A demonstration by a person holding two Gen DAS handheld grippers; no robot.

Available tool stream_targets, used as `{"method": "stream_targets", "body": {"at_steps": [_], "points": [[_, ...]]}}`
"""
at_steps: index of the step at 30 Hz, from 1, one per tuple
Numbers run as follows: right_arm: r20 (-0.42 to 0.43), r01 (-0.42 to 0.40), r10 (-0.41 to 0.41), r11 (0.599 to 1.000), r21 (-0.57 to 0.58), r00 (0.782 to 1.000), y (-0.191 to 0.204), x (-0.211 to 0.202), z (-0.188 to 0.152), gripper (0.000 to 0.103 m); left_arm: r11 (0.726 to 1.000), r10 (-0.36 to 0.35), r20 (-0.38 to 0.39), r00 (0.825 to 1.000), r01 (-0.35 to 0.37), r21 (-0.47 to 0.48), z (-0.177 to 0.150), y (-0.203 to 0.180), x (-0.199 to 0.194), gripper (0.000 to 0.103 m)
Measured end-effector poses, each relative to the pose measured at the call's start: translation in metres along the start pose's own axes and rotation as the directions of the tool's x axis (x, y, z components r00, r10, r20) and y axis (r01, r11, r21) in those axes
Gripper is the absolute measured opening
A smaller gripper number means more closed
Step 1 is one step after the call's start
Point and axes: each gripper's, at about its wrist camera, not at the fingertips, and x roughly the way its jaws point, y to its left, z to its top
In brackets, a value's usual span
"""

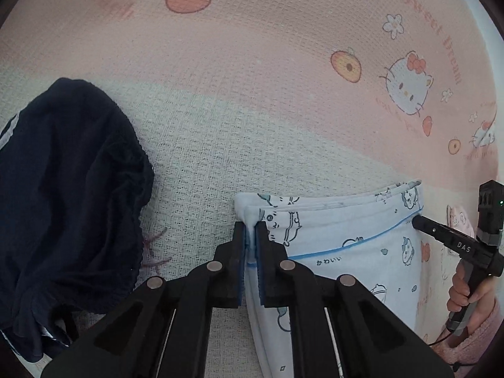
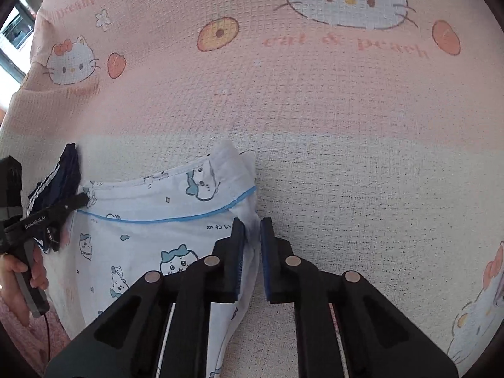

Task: Fold clothes

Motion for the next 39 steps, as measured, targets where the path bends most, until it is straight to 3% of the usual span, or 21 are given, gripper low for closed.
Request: {"method": "stream_targets", "body": {"at_steps": [1,5,7,8,11,12,14,17,21,27,30,35,39], "points": [[0.003,-0.017,0.017,1.000,0.026,1.000,-0.005,-0.002,0.001,0.021,1.000,0.002,0.004,1.000,-0.002,0.001,0.000,-0.001,0.000,0.010],[0.064,-0.053,0.048,0.995,0.083,0.997,-0.018,-0.024,0.005,0.022,0.996,0.083,0.057,0.995,-0.085,0.036,0.001,-0.012,-0.011,0.019],[0.103,-0.040,0.031,0.995,0.090,0.994,-0.021,-0.036,0.008,0.026,0.987,0.135,0.136,0.982,-0.145,0.069,0.002,-0.024,-0.027,0.019],[0.108,-0.042,0.032,0.995,0.094,0.994,-0.022,-0.039,0.010,0.026,0.986,0.128,0.156,0.979,-0.143,0.085,0.003,-0.032,-0.033,0.019],[0.054,-0.027,0.024,0.998,0.057,0.998,-0.014,-0.028,0.015,0.026,0.986,-0.058,0.075,0.995,0.046,0.157,0.006,-0.070,-0.026,0.020],[0.034,0.002,-0.003,1.000,0.016,0.999,-0.008,-0.023,0.013,0.026,0.977,-0.078,0.053,0.996,0.065,0.205,0.005,-0.090,-0.018,0.020],[-0.002,-0.008,0.008,0.999,-0.033,1.000,0.003,-0.011,0.009,0.026,0.958,-0.070,0.011,0.998,0.064,0.281,0.000,-0.118,-0.003,0.020],[-0.041,-0.095,0.092,0.992,-0.083,0.995,0.021,-0.001,0.000,0.026,0.945,-0.057,-0.047,0.997,0.069,0.319,-0.007,-0.145,0.022,0.020],[-0.081,-0.075,0.058,0.970,-0.232,0.995,0.044,0.009,-0.016,0.026,0.940,-0.055,-0.091,0.994,0.082,0.330,-0.014,-0.163,0.041,0.020],[-0.018,-0.054,0.052,0.993,-0.103,0.998,0.009,-0.001,-0.003,0.026,0.920,-0.066,-0.112,0.991,0.104,0.378,-0.019,-0.184,0.051,0.020],[-0.019,-0.038,0.036,0.994,-0.101,0.999,0.007,0.008,0.011,0.026,0.920,-0.063,-0.108,0.992,0.100,0.379,-0.015,-0.193,0.058,0.020],[-0.092,-0.110,0.088,0.958,-0.265,0.992,0.034,0.020,0.011,0.029,0.912,-0.049,-0.076,0.996,0.075,0.404,-0.006,-0.211,0.067,0.020],[-0.103,-0.100,0.068,0.935,-0.342,0.992,0.044,0.023,0.003,0.028,0.915,-0.007,-0.094,0.996,0.044,0.401,0.002,-0.209,0.078,0.020]]}}
